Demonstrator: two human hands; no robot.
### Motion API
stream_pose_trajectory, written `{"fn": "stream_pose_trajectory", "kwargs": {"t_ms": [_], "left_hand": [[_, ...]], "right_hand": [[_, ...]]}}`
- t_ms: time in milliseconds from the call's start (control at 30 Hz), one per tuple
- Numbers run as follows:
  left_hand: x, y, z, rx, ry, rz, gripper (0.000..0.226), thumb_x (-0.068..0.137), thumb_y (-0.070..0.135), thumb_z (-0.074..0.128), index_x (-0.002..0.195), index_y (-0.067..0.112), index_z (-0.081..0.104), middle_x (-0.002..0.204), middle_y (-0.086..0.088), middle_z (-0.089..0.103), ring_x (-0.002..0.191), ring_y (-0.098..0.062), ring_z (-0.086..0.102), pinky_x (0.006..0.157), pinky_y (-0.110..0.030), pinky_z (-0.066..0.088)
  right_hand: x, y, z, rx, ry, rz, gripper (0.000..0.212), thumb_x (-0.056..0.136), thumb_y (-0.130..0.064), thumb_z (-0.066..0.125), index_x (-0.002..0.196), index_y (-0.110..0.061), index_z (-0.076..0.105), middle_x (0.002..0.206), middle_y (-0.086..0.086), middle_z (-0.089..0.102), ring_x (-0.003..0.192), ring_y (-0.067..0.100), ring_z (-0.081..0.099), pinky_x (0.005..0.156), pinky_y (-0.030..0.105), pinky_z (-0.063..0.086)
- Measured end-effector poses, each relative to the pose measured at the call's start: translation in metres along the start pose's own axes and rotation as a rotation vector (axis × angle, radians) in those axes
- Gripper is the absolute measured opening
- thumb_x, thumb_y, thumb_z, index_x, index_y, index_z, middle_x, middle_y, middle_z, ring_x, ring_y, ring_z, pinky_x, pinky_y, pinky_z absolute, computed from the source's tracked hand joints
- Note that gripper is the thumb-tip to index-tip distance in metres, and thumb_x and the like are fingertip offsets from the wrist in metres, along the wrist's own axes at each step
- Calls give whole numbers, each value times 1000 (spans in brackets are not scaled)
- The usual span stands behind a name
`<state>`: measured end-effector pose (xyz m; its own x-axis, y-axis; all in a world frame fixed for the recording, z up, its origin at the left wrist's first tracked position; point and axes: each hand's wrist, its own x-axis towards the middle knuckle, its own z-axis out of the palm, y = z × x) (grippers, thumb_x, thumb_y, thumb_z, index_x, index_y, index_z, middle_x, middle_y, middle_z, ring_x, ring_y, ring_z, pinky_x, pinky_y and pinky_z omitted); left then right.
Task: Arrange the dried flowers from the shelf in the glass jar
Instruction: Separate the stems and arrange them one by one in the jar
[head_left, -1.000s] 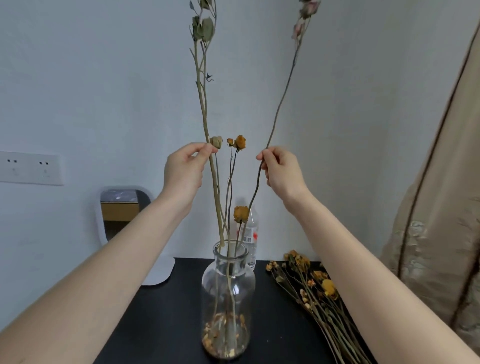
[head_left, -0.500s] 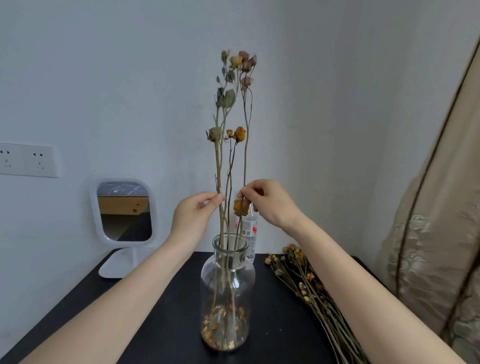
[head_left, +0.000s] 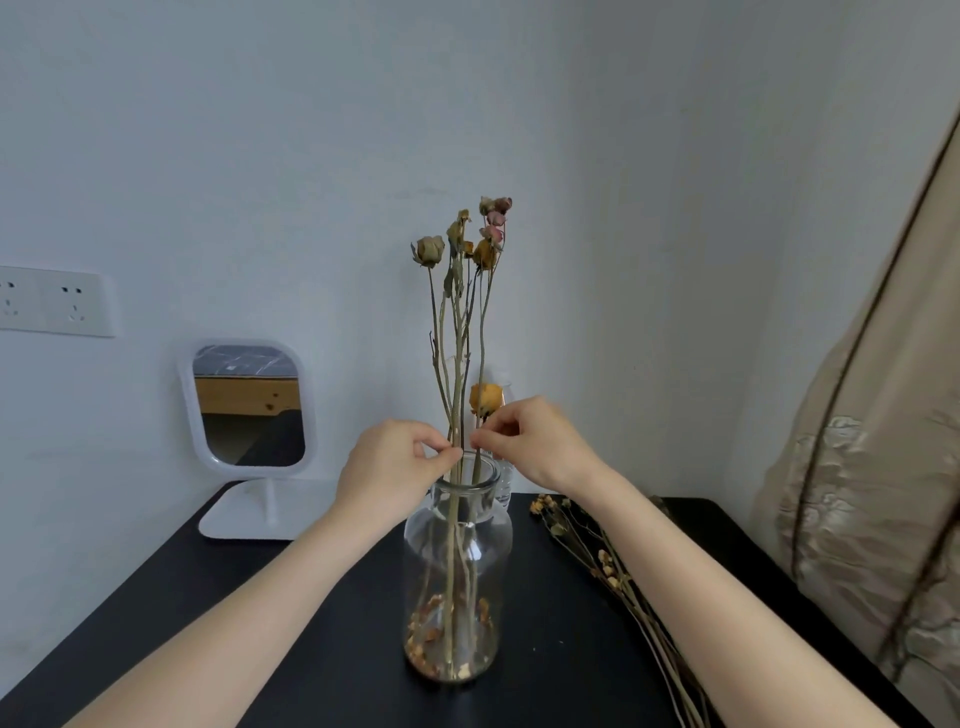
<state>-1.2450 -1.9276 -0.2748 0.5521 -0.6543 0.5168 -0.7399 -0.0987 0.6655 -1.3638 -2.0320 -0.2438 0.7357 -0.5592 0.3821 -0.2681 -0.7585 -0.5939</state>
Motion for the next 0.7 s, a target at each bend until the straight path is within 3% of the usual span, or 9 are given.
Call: {"fn": "stream_pose_trajectory", "kwargs": {"t_ms": [167,333,500,600,700], "left_hand": [[-13,1,3,16,49,-3,11,81,34,67,84,24,67,48,8,46,49,-8,48,53,-22,36],[-47,10,9,-126,118,71,13,83,35,61,75,26,54,46,2,46,44,-7,45,49,-16,35],[-104,22,58,-224,-172,88,21,79,45,59,65,30,53,45,7,46,45,-6,42,53,-18,39],[-119,25,103,-181,-370,24,25,82,44,60,61,33,52,42,11,46,46,-5,42,63,-22,46],[-115,24,145,-164,-486,-100,23,84,41,59,64,32,53,41,11,45,46,-3,42,61,-20,41]], "right_hand": [[-6,4,1,-17,-29,-9,20,85,-28,65,86,-9,73,68,-4,62,56,2,50,55,10,38],[-19,13,-10,133,93,38,17,81,-30,70,82,-13,68,56,-9,52,42,-7,46,44,5,34],[-55,57,-30,88,137,224,16,86,-31,63,87,-16,68,61,-6,61,49,-1,51,52,13,39],[-85,102,-41,72,173,375,10,88,-25,61,86,-17,69,59,-7,61,46,-4,52,52,10,39],[-114,142,-49,19,173,525,6,87,-25,61,85,-22,65,58,-8,61,45,-5,53,51,12,35]]}}
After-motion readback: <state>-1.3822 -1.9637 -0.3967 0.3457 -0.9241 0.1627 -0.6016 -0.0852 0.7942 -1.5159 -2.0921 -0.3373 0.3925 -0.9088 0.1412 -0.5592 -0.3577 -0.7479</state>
